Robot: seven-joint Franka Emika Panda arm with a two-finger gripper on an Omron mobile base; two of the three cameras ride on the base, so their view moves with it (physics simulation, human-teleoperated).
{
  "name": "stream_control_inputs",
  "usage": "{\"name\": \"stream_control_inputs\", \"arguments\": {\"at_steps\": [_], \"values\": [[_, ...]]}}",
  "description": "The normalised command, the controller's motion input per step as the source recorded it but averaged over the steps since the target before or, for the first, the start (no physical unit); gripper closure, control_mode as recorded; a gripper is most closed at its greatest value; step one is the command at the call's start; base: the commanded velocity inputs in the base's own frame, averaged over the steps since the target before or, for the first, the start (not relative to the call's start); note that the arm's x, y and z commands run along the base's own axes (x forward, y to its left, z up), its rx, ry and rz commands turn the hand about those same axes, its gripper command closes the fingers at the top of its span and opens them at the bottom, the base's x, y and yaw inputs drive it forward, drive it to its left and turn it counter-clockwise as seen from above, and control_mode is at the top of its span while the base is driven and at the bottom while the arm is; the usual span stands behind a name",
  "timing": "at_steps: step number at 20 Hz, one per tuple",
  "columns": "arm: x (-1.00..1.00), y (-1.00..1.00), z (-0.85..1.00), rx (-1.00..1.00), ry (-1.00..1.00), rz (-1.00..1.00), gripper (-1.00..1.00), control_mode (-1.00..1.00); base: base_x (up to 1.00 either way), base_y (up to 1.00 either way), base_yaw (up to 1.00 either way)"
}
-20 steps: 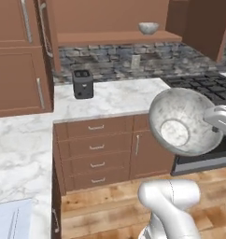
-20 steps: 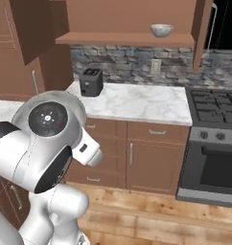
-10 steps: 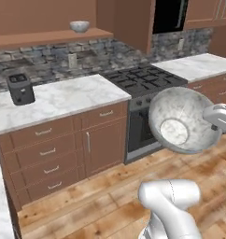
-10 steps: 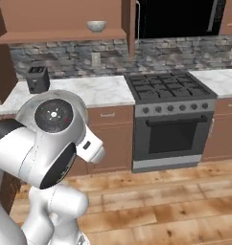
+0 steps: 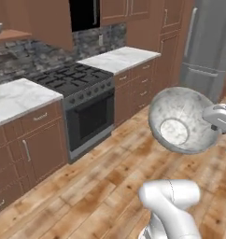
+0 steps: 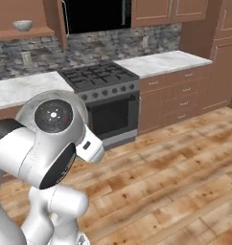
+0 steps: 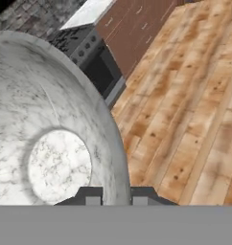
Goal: Take the smaller bowl and place it next to the appetizer plate on the dining counter , and place the larger bowl next to the plate with cooked food.
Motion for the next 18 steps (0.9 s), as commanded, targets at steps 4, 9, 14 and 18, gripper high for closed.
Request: {"name": "stream_control_inputs", "arguments": {"at_steps": [4, 9, 14, 18], "values": [[0.00, 0.00, 0.00, 0.00, 0.00, 0.00, 1.00, 1.00, -0.56, -0.25, -0.57], [0.00, 0.00, 0.00, 0.00, 0.00, 0.00, 1.00, 1.00, -0.42, -0.22, -0.56], [0.00, 0.00, 0.00, 0.00, 0.00, 0.00, 1.00, 1.00, -0.27, -0.27, -0.53], [0.00, 0.00, 0.00, 0.00, 0.00, 0.00, 1.00, 1.00, -0.13, -0.44, -0.47]]}}
